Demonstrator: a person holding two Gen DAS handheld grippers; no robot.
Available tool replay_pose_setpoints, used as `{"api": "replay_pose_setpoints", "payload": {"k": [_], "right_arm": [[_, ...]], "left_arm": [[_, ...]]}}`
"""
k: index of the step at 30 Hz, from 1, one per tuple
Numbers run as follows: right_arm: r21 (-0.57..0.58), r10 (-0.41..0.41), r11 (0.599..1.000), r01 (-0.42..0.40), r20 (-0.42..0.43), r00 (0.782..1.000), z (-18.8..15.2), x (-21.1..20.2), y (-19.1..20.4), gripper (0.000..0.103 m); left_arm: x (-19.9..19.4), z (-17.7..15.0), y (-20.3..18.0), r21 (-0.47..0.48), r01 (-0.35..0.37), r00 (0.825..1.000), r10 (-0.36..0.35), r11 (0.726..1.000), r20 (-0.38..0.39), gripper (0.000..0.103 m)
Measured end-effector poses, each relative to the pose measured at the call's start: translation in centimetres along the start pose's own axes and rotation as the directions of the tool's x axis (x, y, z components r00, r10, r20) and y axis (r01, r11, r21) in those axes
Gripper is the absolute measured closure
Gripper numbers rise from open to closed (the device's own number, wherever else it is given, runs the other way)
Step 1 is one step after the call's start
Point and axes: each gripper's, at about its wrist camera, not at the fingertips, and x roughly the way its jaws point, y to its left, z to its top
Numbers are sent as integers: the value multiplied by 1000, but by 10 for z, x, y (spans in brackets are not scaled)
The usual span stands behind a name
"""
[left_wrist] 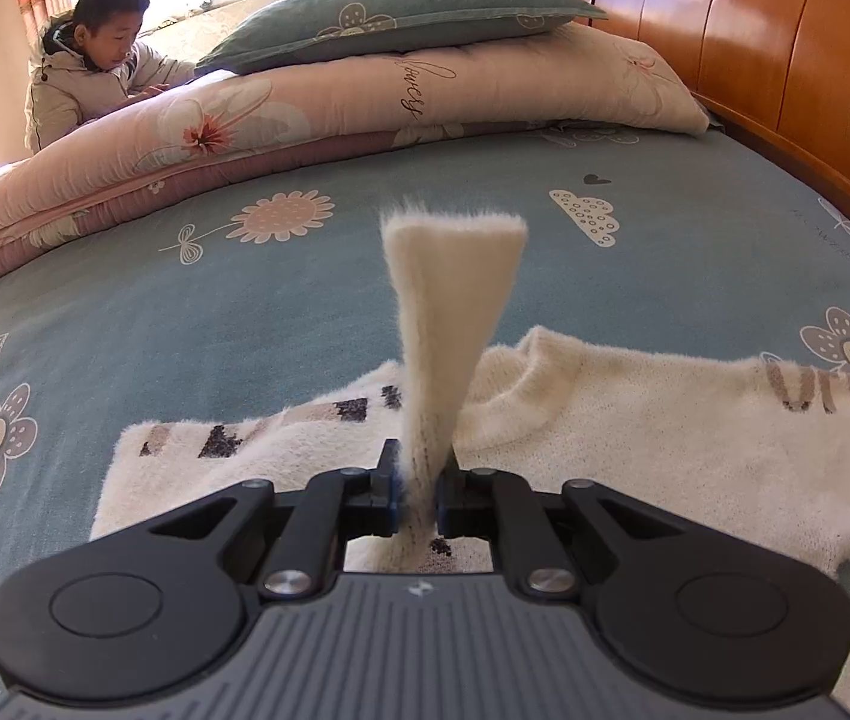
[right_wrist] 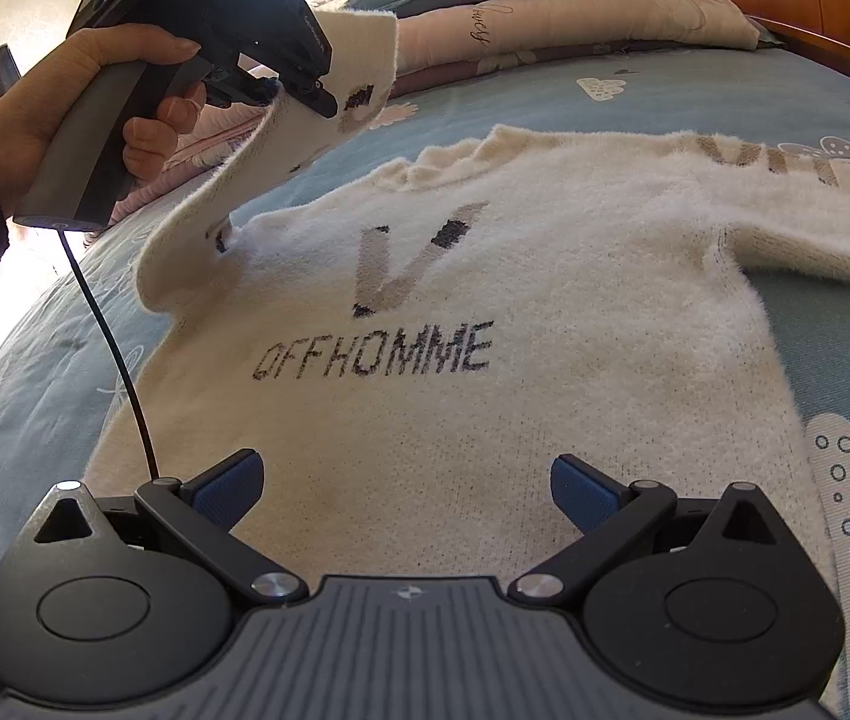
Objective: Fold clothes
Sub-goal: 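Lift the sleeve cuff with the left gripper and carry it across the body, then lower the sleeve onto the sweater body and open the left gripper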
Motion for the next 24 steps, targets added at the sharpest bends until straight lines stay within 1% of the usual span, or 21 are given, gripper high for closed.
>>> {"api": "replay_pose_setpoints", "payload": {"k": [5,11,19,24], "right_arm": [[5,-14,1000,14,-11,1000,-1,2,-3,0],[9,-16,1000,16,-12,1000,-1,2,-4,0],[12,-16,1000,16,-12,1000,0,2,-5,0],[11,-19,1000,19,-12,1000,-1,3,-5,0]], "left_arm": [[16,-11,-18,60,-31,999,33,998,-25,94],[30,-20,-32,72,-36,999,38,997,-34,94],[35,-19,-46,86,-23,999,25,996,-25,94],[47,-20,-48,68,-29,999,31,997,-39,94]]}}
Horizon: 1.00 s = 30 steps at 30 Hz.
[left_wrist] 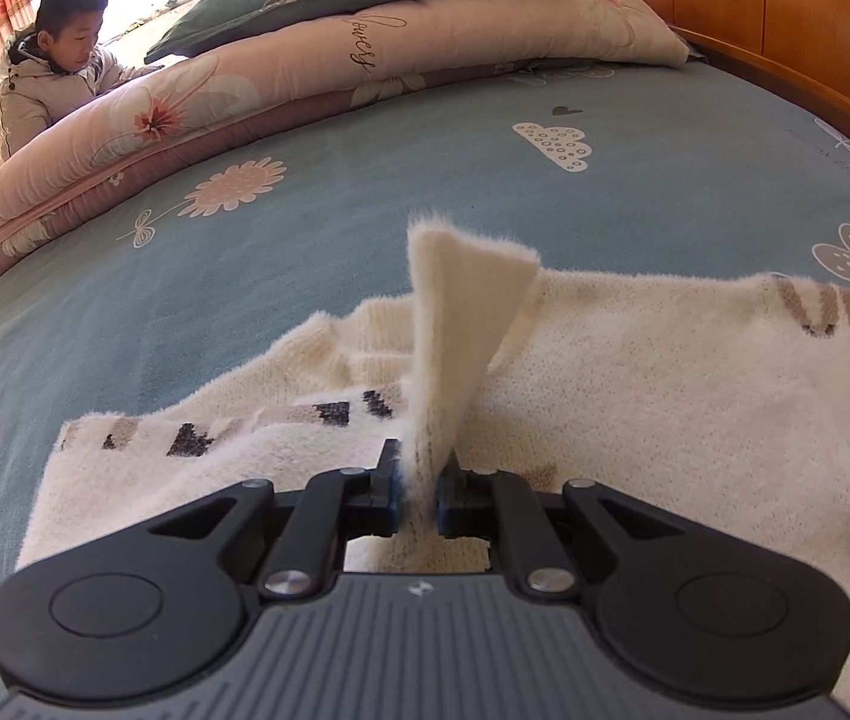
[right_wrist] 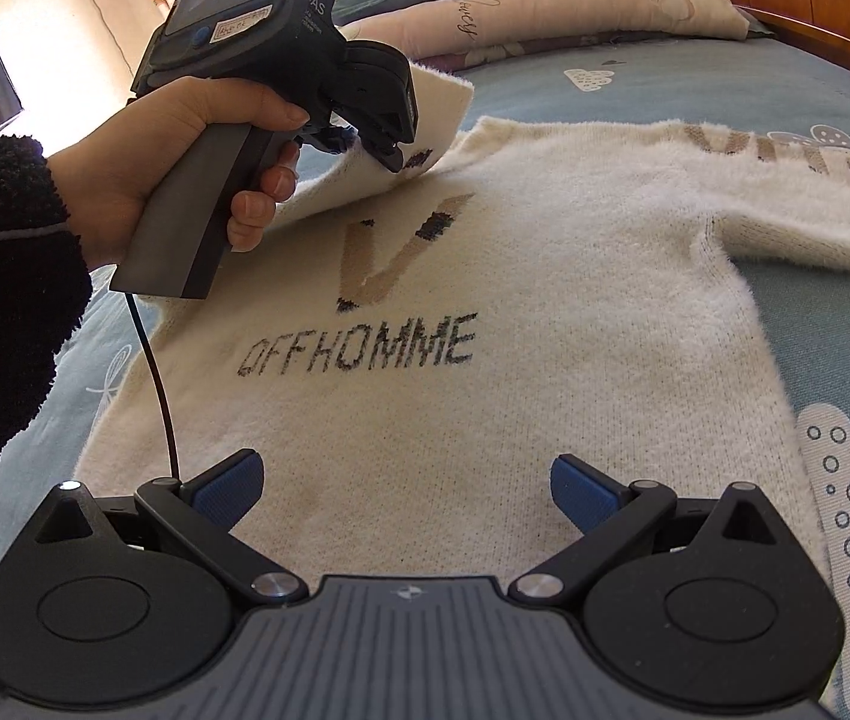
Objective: Fold clothes
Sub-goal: 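Lower the sleeve onto the sweater body and open the left gripper, then withdraw the left gripper while moving the right gripper to the other lettered sleeve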
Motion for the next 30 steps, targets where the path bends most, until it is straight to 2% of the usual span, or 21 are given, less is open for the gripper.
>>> {"api": "replay_pose_setpoints", "payload": {"k": [6,9,14,19,21,25,27,28,29,30], "right_arm": [[1,-4,1000,4,-5,1000,0,2,-1,0],[2,-4,1000,4,-6,1000,0,2,-2,0],[7,-12,1000,12,-12,1000,0,5,-4,0],[8,-15,1000,15,-18,1000,1,7,-5,0],[11,-16,1000,17,-22,1000,1,8,-6,0],[14,-18,1000,18,-27,999,0,10,-7,0],[12,-19,1000,20,-28,999,0,10,-7,0],[11,-20,1000,21,-29,999,0,11,-7,0],[10,-22,1000,22,-29,999,-1,11,-7,0],[8,-23,1000,24,-28,999,-1,11,-7,0]], "left_arm": [[13,-2,-10,15,-13,1000,13,1000,-14,94],[15,-4,-13,35,-10,1000,11,999,-22,86],[6,-6,-15,60,20,1000,-20,998,-13,65],[-21,-5,-12,86,61,997,-64,994,37,56],[-36,-5,-6,88,93,993,-98,992,61,53],[-67,-10,17,84,150,978,-161,985,131,32],[-79,-17,38,56,178,969,-185,982,164,30],[-84,-20,50,43,196,963,-200,980,178,25],[-86,-23,59,38,205,962,-208,978,177,23],[-88,-28,72,24,179,968,-181,983,176,23]]}}
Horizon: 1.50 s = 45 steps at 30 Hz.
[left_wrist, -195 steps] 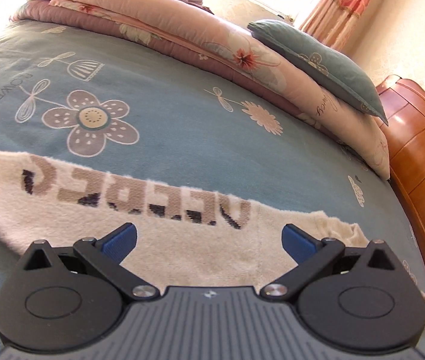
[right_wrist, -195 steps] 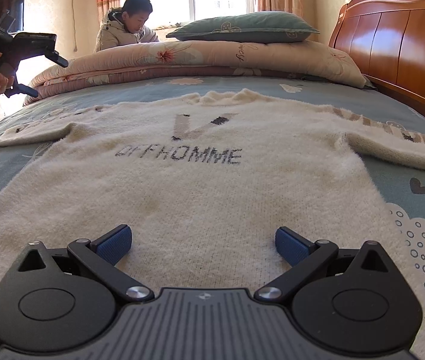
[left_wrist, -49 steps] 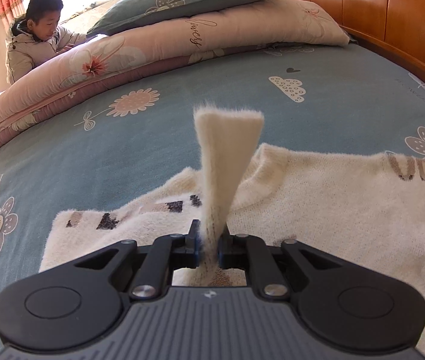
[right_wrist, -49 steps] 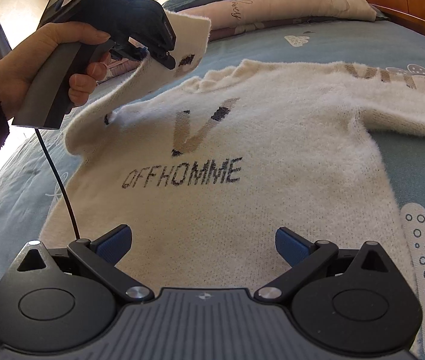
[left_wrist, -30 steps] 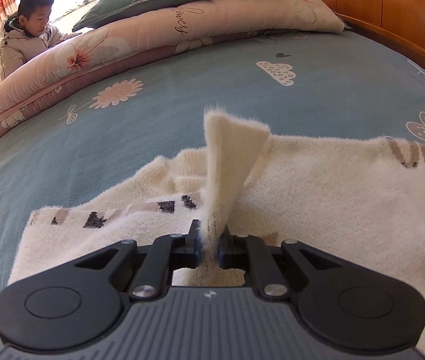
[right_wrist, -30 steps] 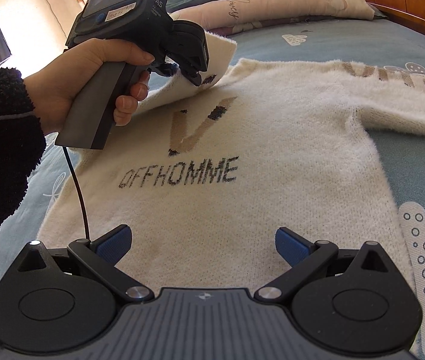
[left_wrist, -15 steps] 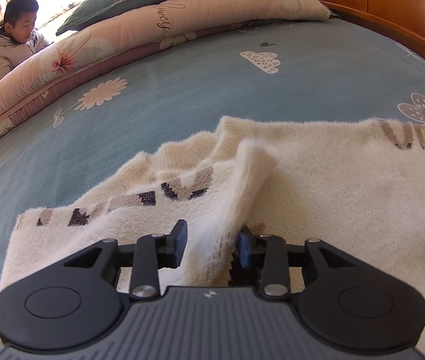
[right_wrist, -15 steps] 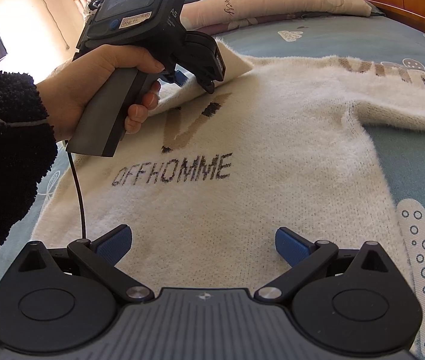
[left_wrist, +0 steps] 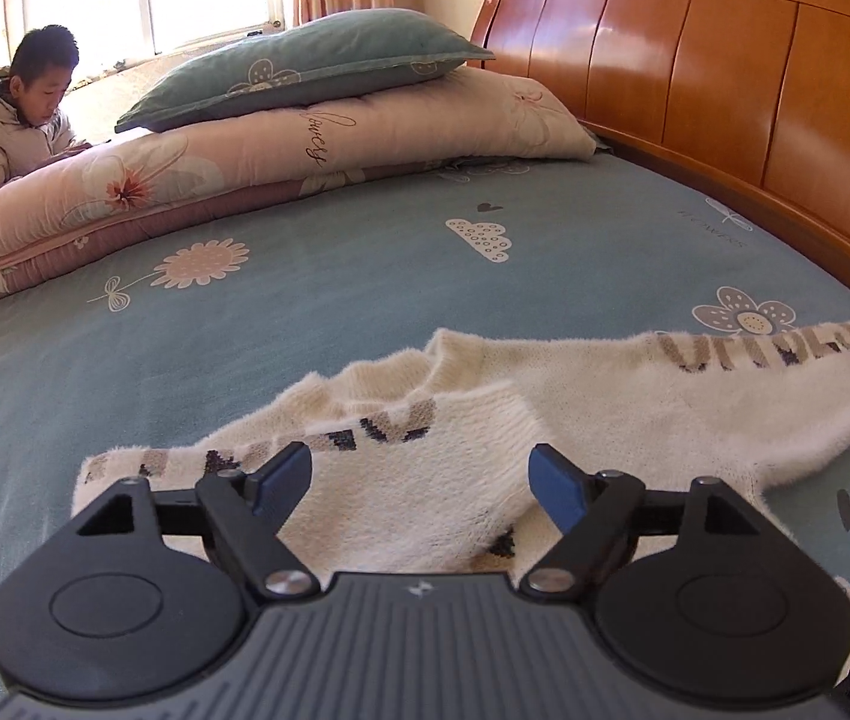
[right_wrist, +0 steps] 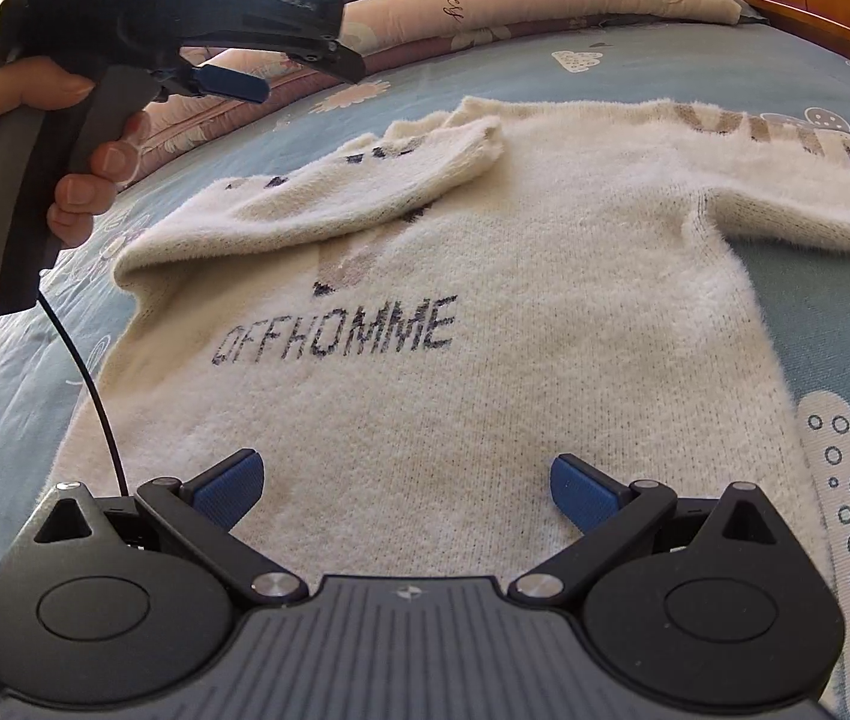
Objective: Fold clothes
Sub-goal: 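Withdraw the left gripper while moving the right gripper to the other lettered sleeve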
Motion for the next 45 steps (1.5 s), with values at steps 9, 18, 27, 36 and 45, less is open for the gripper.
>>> {"api": "replay_pose_setpoints", "payload": {"k": [9,18,27,36,45], "right_arm": [[-108,-66,992,69,34,997,-11,7,13,0],[-247,-165,953,174,56,985,-18,17,33,0],[-161,-137,974,159,140,981,11,-2,31,0],[-192,-72,976,99,142,987,93,3,44,17],[252,-42,967,35,24,999,155,114,-33,44]], "left_arm": [[-24,-62,101,-95,-199,980,196,975,-36,21],[11,-120,125,-130,-186,981,178,974,-73,21],[20,-136,155,-156,-262,965,264,952,-12,19],[21,-152,182,-290,-145,988,155,946,11,15],[22,-154,183,-277,-134,989,146,952,24,13]]}}
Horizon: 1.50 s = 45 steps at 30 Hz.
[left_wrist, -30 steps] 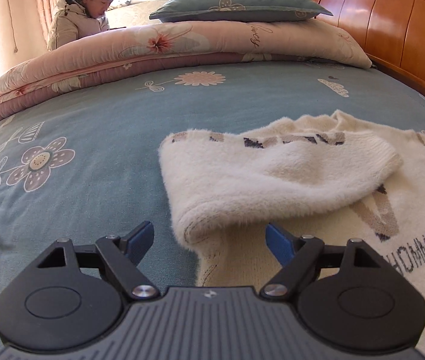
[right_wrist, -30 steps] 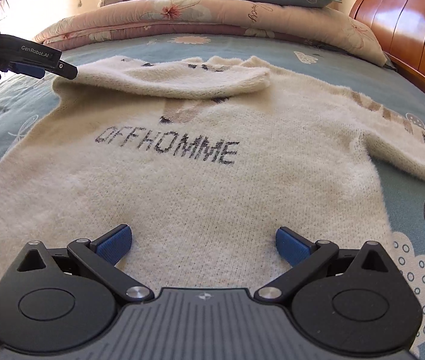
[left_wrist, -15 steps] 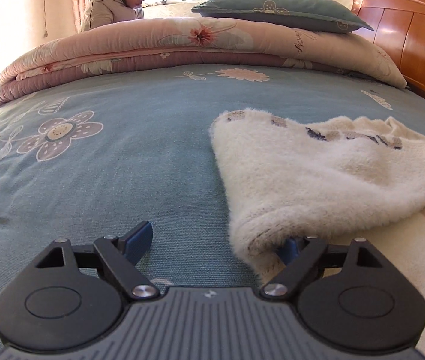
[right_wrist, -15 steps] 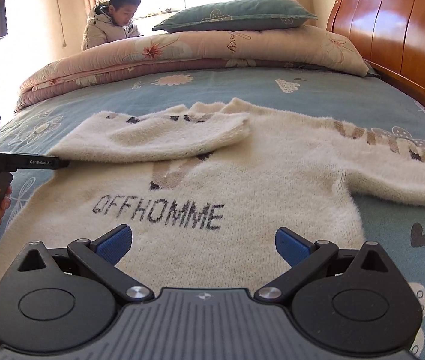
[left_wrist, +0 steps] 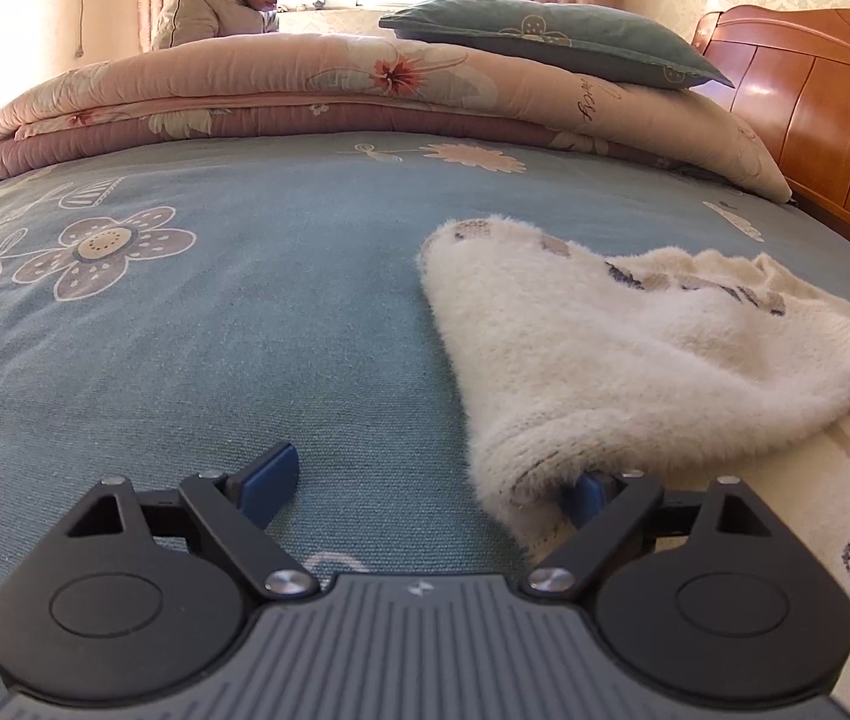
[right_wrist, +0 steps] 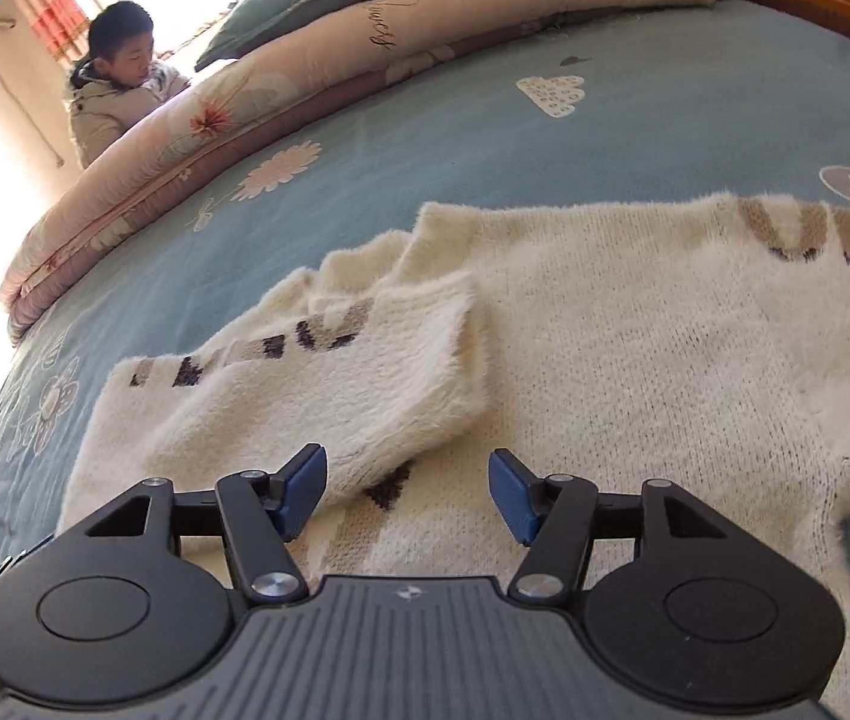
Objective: Fold clothes
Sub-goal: 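Close the right gripper on the other lettered sleeve cuff, then lift the sleeve with the right gripper and carry it across the body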
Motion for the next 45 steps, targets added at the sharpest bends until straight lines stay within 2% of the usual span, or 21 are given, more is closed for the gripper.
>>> {"api": "replay_pose_setpoints", "payload": {"k": [4,6,7,8,9,16,19,23,25,27,28,30,34,36,39,42,45], "right_arm": [[142,78,986,-85,60,995,7,23,-23,44],[164,75,983,-87,78,994,7,27,-24,50],[167,65,983,-77,77,995,7,28,-23,65],[166,53,984,-64,70,996,6,28,-22,88],[170,56,983,-66,62,996,5,29,-21,94],[156,67,985,-76,63,996,6,4,-14,94],[124,30,992,-37,56,998,3,-3,-13,94],[122,-68,991,61,54,996,0,-1,-25,95],[131,-100,987,93,45,994,-1,3,-33,103],[122,-112,987,105,51,992,0,-3,-32,102],[115,-116,987,109,56,992,0,-7,-31,97],[91,-129,988,122,69,989,1,-17,-25,96],[-38,-89,995,93,89,992,10,-42,16,93],[-106,-48,993,57,80,996,12,-47,44,92],[-221,13,975,-6,32,999,10,-39,97,92],[-333,62,941,-66,-22,998,5,-27,151,92],[-436,75,894,-102,-80,994,-9,2,202,92]], "left_arm": [[1,1,1,-4,2,1000,-2,1000,-3,11],[2,2,1,-3,-1,1000,1,1000,-3,11],[2,1,1,-3,-1,1000,1,1000,-2,11],[2,1,1,-4,-1,1000,1,1000,-2,11],[2,1,2,-5,0,1000,0,1000,-3,11],[3,2,3,-8,-1,1000,1,1000,-7,11],[3,2,4,-12,1,1000,-2,1000,-9,11],[3,3,4,-15,3,1000,-4,1000,-17,11],[2,4,5,-18,5,1000,-5,1000,-25,11],[0,9,6,-30,13,998,-15,999,-57,11],[-3,12,7,-36,21,997,-24,999,-77,12],[-15,19,9,-39,58,993,-61,998,-98,13],[-52,35,19,-16,148,989,-148,989,-22,12],[-60,42,32,-46,132,991,-132,990,1,9],[-54,42,56,-107,54,998,-57,993,-25,8],[-47,39,70,-127,-21,998,13,992,-58,8],[-44,36,82,-137,-37,997,28,990,-68,8]]}}
